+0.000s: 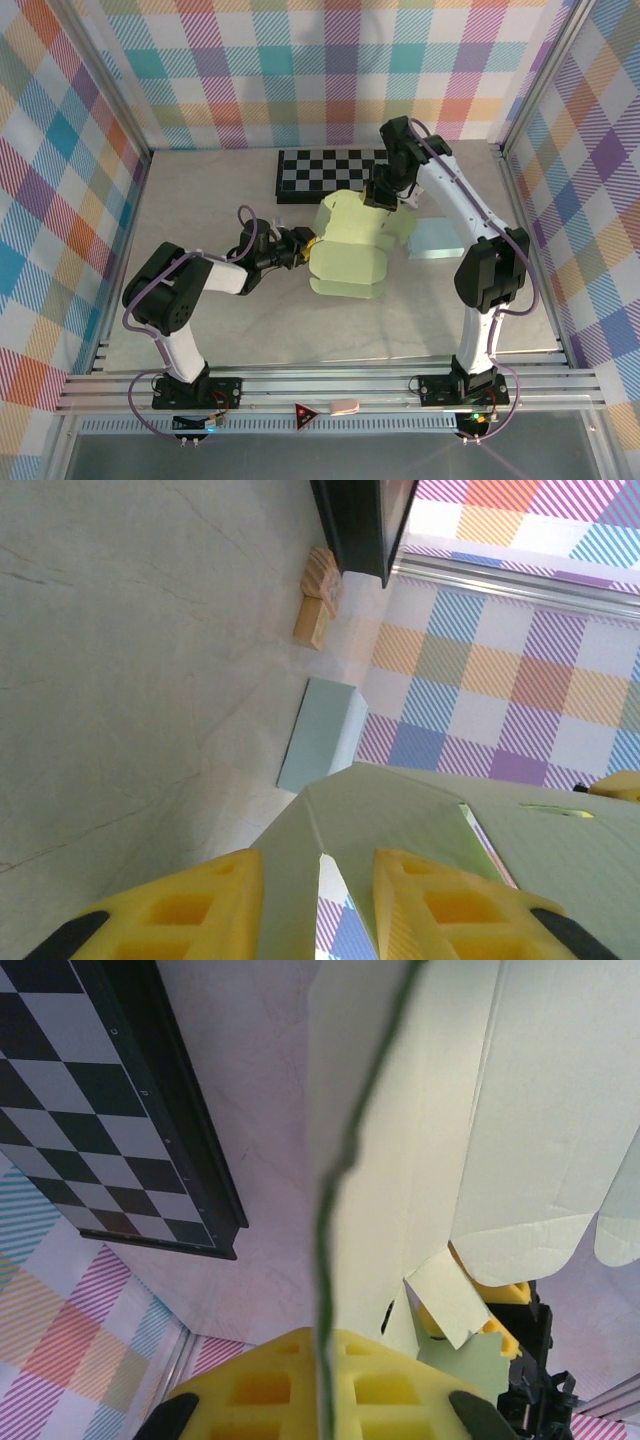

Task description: Fold the paper box

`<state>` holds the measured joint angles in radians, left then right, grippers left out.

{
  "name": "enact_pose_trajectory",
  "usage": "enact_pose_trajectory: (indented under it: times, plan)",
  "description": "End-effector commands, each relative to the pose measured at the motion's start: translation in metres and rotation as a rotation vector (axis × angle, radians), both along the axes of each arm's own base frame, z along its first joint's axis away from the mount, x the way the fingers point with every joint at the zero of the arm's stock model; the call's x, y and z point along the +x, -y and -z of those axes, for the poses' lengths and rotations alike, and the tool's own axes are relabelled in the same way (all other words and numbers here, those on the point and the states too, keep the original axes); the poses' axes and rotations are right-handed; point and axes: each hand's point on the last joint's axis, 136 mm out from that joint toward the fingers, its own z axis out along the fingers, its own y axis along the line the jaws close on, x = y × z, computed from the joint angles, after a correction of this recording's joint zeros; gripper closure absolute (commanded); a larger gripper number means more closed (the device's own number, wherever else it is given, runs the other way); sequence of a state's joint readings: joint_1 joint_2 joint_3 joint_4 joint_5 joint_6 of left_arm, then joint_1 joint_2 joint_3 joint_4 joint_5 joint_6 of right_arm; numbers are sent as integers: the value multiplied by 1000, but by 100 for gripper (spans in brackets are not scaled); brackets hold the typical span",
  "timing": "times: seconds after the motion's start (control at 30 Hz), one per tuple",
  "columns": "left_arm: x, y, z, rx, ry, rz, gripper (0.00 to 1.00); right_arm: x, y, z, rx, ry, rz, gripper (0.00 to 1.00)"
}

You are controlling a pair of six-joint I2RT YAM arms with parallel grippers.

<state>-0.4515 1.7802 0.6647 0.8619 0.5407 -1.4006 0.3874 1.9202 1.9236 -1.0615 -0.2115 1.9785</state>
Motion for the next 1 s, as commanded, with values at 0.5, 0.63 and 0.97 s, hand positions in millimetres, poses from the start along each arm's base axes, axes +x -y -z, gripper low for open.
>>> enact_pose_trajectory:
  times: [0.5,0.63,0.97]
  plan:
    - [-20,17,-21,25,118,96,58,4,12,4,71,-4,65,100]
    - [-16,19,-18,23,115,98,57,2,9,2,85,1,48,100]
    - [-47,-31,9,311,-60,54,51,9,0,20,26,176,-54,100]
